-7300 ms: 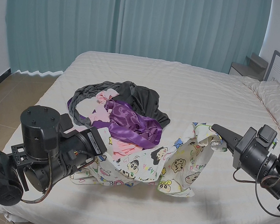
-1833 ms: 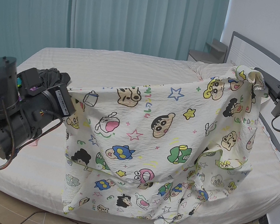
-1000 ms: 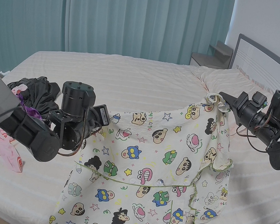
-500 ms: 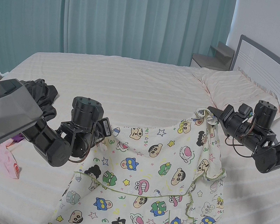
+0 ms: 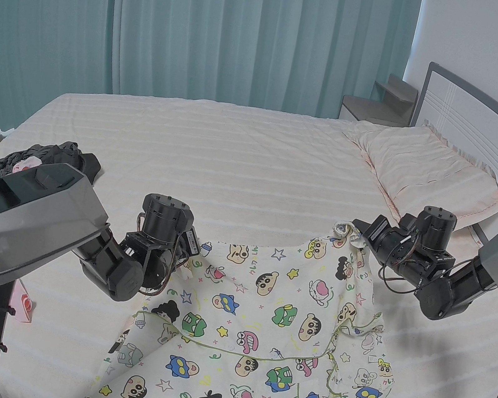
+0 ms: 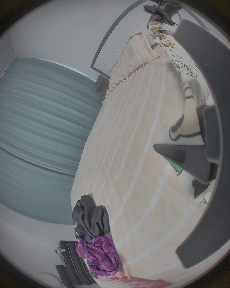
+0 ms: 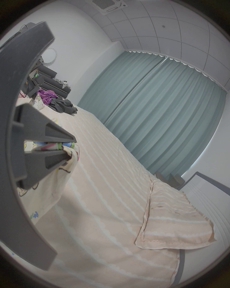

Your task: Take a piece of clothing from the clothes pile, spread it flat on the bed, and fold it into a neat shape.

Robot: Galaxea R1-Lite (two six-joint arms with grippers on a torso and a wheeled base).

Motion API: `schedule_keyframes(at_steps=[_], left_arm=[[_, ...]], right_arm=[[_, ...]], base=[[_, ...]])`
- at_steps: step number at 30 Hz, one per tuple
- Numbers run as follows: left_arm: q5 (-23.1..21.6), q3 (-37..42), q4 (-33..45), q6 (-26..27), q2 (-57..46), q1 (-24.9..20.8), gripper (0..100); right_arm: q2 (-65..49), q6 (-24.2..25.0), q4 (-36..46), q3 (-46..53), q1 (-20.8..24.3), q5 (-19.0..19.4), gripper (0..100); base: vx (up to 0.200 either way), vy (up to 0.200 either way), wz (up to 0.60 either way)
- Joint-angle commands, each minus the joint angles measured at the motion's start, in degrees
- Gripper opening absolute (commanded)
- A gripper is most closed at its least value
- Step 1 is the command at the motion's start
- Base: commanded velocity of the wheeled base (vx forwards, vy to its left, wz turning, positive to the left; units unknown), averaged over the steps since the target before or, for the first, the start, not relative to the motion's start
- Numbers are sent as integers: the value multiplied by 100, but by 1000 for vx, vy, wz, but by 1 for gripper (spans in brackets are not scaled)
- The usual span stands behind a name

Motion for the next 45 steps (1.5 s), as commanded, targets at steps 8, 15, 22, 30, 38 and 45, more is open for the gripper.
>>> schedule_keyframes(at_steps=[8, 15, 22, 30, 38, 45], left_arm=[[10, -578, 33, -266, 865, 277, 100], [27, -754, 33, -266, 891, 752, 100], [185, -895, 41, -223, 900, 1244, 100], [159, -763, 323, -249, 373, 1279, 100], [-483, 450, 560, -785, -1534, 1306, 100], [-975, 2129, 560, -1304, -3125, 787, 100]], right_arm=[[1291, 475, 190, -1091, 383, -726, 100], [1722, 809, 260, -1934, 366, -1693, 100], [1564, 923, 313, -1970, 120, -1807, 100], [263, 923, 286, -291, -355, -1025, 100], [-1504, 440, 242, 2161, -1664, 715, 100], [-1653, -545, 251, 3620, -1990, 1805, 100]], base=[[0, 0, 0], [0, 0, 0], [0, 0, 0], [0, 0, 0], [0, 0, 0], [0, 0, 0]])
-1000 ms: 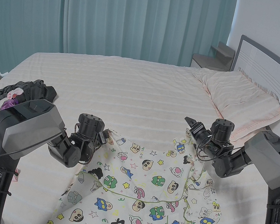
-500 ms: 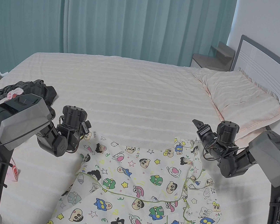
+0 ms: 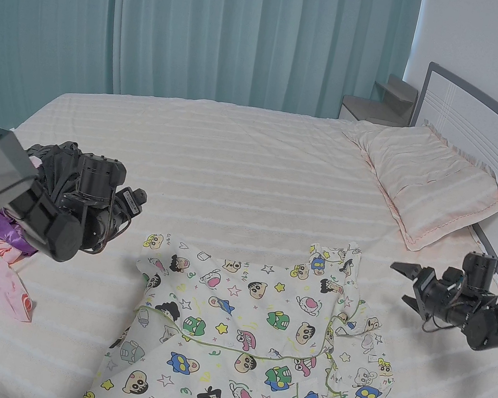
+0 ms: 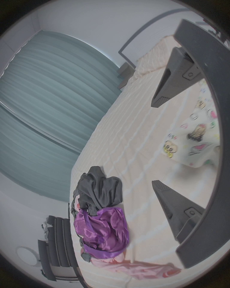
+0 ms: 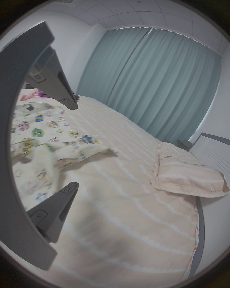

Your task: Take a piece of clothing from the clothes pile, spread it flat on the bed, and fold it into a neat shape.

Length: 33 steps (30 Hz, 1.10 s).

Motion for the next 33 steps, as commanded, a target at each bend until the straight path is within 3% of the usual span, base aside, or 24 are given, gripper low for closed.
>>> schedule_keyframes(at_steps=[1, 7, 11, 14, 18, 21, 28, 33], left_arm=[[-511, 1591, 59, -521, -2057, -474, 100], [-660, 2760, 6, -1013, -2628, -1212, 100], [-950, 2927, 6, -1479, -2865, -1238, 100], [-1276, 3094, 15, -1550, -2883, -1238, 100], [-1311, 3164, 6, -1567, -2857, -1238, 100], [-1319, 3173, 6, -1585, -2848, -1247, 100], [-1328, 3173, 6, -1681, -2795, -1256, 100], [-1319, 3173, 6, -1681, -2778, -1256, 100]], right_arm=[[-825, -762, -6, 1426, -589, 922, 100], [-122, -1333, -33, 1681, -431, 1054, 100], [309, -1676, -41, 1637, -431, 1018, 100], [766, -2054, -173, 1558, -466, 939, 100], [1153, -2379, -490, 1558, -492, 816, 100], [1399, -2423, -938, 1593, -492, 746, 100], [1205, -2362, -1061, 1672, -492, 816, 100], [915, -2362, -1070, 1936, -352, 1115, 100]], base=[[0, 0, 0], [0, 0, 0], [0, 0, 0], [0, 0, 0], [0, 0, 0], [0, 0, 0], [0, 0, 0], [0, 0, 0]])
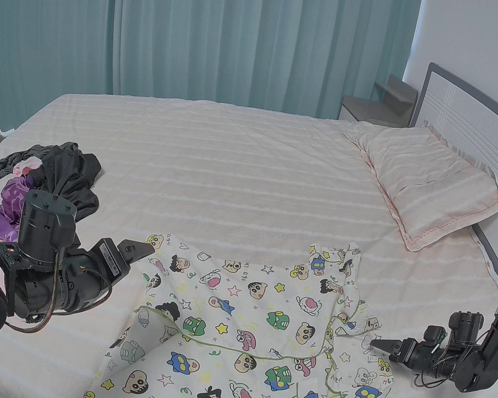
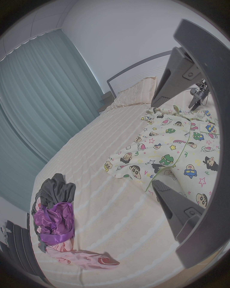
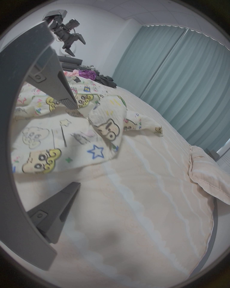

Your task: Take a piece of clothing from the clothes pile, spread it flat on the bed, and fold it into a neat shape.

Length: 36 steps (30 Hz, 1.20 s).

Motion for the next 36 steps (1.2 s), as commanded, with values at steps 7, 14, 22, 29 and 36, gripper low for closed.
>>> schedule_keyframes(at_steps=[7, 14, 22, 29, 36], left_arm=[[-1, 2, -1, -4, 36, -8, 100], [-9, 2, -1, -4, 54, -8, 100], [-1, 2, -10, -4, 142, 1, 100], [8, 2, -10, -4, 124, 1, 100], [17, 2, -10, 22, 133, -8, 100]], right_arm=[[-271, 3, -7, 248, 226, 243, 100], [168, 30, -191, 64, -46, 251, 0], [265, -32, -341, 108, -55, 243, 0], [-8, 30, -569, 117, -398, 225, 0], [-87, 12, -543, 81, -899, 207, 0]], base=[[0, 0, 0], [0, 0, 0], [0, 0, 0], [0, 0, 0], [0, 0, 0]])
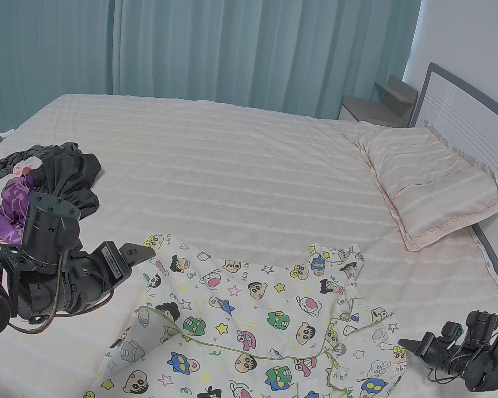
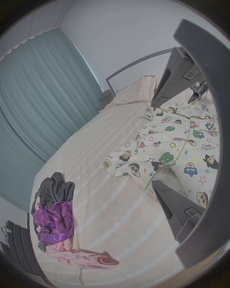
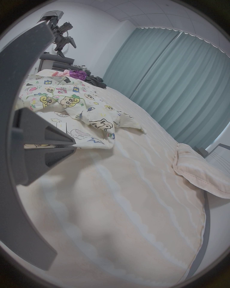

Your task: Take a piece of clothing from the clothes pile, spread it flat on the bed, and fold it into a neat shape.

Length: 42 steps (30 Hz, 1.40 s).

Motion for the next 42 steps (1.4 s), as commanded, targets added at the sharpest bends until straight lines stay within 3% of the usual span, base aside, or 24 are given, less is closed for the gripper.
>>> schedule_keyframes(at_steps=[1, 16, 42], left_arm=[[-3, 2, 6, 4, 23, -6, 100], [24, 11, 6, 22, 32, -6, 100], [15, 90, 33, 22, 427, -243, 100]], right_arm=[[-70, -6, 2, -23, -220, -3, 0], [80, -6, 37, -428, -844, -21, 0], [62, -32, 275, -762, -1187, -21, 0]], base=[[0, 0, 0], [0, 0, 0], [0, 0, 0]])
